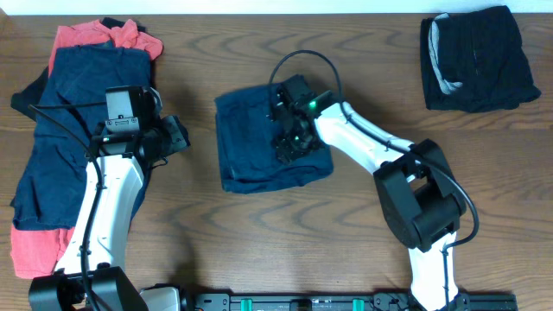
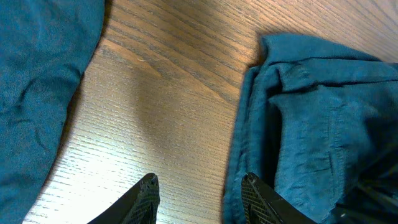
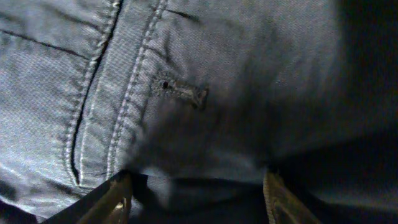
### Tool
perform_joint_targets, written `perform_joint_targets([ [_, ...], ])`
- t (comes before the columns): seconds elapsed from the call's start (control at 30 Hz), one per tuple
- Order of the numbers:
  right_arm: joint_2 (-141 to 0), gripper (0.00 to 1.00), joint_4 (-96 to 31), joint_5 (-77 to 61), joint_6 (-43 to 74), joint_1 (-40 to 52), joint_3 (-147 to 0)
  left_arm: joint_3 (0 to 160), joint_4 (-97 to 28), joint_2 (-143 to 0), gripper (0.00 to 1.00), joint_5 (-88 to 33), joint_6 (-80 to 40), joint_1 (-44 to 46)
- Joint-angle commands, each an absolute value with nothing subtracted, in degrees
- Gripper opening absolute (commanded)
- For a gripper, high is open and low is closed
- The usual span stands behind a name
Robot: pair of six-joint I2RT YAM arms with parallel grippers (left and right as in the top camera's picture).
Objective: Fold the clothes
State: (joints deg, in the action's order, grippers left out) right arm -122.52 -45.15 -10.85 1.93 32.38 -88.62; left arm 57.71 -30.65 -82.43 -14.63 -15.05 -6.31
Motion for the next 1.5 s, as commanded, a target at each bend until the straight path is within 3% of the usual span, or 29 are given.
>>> perform_joint_targets([
  [0.0, -125.8, 0.70, -46.2, -1.7, 2.7, 28.1, -88.0, 57.6, -30.6, -82.4, 0.46, -14.3, -15.3, -6.5],
  [0.27, -125.6, 0.75, -43.9, 1.9, 0.8, 18.7, -88.2, 57.6, -30.6, -82.4, 0.46, -14.3, -15.3, -6.5],
  [0.47, -121.8, 0.67, -49.1, -11.7, 2.6, 15.1, -94.9, 57.6, -30.5, -82.4, 0.46, -14.3, -15.3, -6.5],
  [0.73, -117.0, 0.67, -45.4, -12.5, 12.3, 22.0, -104.0, 57.6, -30.4, -82.4, 0.46, -12.1, -15.4, -6.5],
  [1.1, -123.9, 0.64, -39.6, 18.1, 21.9, 35.5, -104.0, 57.6, -31.1, -82.4, 0.46, -12.1, -15.3, -6.6],
  [1.47, -132.4, 0.65, -40.1, 18.0, 24.8, 36.3, -104.0, 57.6, -32.1, -82.4, 0.46, -11.0, -15.3, -6.6],
])
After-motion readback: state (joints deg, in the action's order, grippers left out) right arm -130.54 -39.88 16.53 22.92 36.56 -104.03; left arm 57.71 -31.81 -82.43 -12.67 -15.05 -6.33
